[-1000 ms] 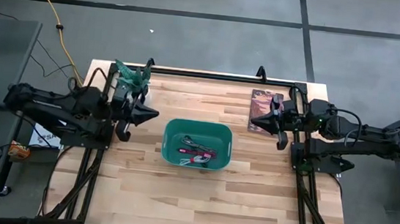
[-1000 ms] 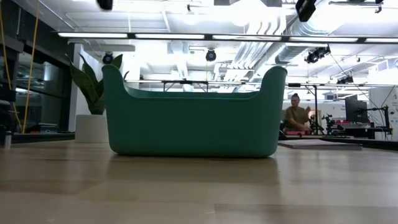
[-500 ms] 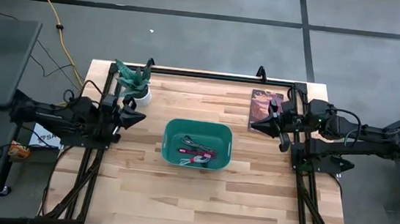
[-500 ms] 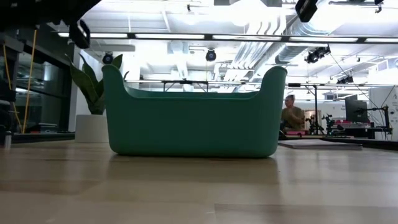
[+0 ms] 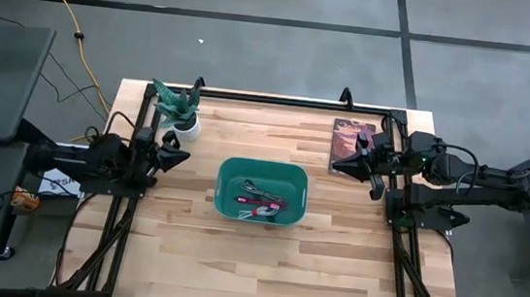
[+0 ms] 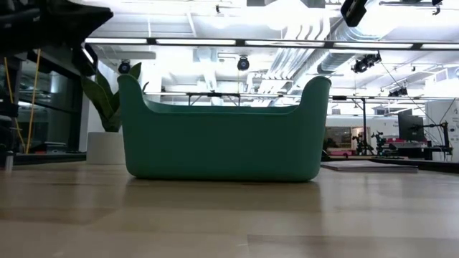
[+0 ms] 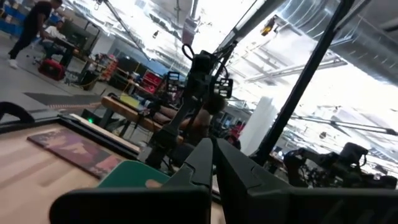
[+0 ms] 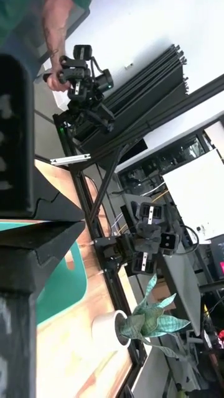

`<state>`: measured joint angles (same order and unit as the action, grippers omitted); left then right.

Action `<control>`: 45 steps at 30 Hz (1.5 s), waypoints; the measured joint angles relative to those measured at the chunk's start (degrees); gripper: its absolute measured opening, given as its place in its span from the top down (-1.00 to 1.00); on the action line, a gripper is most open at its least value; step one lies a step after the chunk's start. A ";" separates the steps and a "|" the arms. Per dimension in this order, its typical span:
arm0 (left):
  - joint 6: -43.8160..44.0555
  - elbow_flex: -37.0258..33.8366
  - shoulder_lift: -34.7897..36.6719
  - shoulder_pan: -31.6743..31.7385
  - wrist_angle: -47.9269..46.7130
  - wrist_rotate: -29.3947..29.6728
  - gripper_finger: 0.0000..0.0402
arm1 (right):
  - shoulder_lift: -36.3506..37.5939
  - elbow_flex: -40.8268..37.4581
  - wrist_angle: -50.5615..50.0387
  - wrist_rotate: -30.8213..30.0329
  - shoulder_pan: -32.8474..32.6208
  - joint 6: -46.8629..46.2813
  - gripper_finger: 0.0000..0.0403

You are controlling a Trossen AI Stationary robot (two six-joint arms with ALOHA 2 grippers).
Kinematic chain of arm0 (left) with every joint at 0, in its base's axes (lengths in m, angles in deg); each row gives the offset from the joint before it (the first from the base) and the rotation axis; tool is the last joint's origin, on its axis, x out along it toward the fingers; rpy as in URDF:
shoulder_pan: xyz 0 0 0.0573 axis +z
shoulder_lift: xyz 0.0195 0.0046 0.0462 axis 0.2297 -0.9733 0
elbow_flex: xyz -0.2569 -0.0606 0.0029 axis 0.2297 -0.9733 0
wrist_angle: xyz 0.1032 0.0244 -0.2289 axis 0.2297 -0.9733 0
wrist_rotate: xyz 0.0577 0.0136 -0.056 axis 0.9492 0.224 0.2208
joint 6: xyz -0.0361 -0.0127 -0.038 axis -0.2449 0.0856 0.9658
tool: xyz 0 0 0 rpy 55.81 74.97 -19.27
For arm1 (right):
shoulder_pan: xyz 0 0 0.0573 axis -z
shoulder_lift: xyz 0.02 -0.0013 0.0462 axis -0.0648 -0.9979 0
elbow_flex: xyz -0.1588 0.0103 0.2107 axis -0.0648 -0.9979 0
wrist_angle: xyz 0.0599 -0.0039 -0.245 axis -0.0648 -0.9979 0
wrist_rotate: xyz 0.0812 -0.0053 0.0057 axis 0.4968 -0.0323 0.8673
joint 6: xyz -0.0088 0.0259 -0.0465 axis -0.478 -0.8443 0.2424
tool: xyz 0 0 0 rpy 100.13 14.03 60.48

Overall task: Pick and place USB-C Cables
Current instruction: Return to Home Position

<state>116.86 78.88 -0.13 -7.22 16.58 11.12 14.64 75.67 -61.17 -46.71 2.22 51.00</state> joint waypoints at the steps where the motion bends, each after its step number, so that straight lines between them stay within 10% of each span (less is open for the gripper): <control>1: 0.01 0.07 -0.28 -0.24 -0.07 0.09 1.00 | 0.01 0.02 -0.01 0.00 0.02 0.00 1.00; 16: -3.69 0.08 0.23 -3.89 -17.65 -0.05 1.00 | -0.01 0.00 -0.51 0.05 0.00 -0.02 1.00; 45: -6.00 0.11 0.35 -3.65 -17.74 -2.70 1.00 | 2.53 0.00 -10.55 2.60 0.01 -0.33 1.00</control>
<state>110.85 78.99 0.21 -10.86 -1.16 8.43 17.17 75.67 -71.72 -44.11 2.23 50.67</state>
